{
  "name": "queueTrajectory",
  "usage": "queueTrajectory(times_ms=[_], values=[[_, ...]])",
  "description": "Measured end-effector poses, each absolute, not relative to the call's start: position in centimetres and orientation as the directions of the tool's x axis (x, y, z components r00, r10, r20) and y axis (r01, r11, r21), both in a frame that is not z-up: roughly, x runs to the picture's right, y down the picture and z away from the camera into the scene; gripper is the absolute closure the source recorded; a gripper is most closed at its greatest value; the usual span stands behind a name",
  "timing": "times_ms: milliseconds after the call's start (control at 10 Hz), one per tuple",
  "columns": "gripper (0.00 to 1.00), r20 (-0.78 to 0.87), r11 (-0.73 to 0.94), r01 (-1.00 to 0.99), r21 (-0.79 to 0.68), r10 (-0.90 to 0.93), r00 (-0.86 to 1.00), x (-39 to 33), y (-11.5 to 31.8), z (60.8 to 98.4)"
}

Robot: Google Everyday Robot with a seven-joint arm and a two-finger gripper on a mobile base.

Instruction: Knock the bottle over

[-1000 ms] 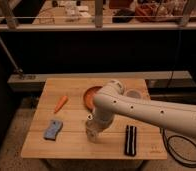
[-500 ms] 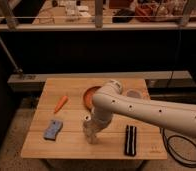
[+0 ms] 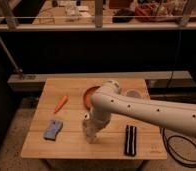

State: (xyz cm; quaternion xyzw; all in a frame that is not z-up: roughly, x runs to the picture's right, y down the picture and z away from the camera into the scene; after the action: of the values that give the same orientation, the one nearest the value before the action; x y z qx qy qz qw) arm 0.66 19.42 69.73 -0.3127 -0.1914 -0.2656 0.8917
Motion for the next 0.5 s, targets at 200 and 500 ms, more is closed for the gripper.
queueTrajectory(times_ms=[200,500], values=[[0.99,0.508,0.667,0.588,-0.458,-0.346,0.789,0.41,19.37,69.76],[0.99,0.507,0.672,0.576,-0.465,-0.332,0.796,0.18,19.41,69.73]])
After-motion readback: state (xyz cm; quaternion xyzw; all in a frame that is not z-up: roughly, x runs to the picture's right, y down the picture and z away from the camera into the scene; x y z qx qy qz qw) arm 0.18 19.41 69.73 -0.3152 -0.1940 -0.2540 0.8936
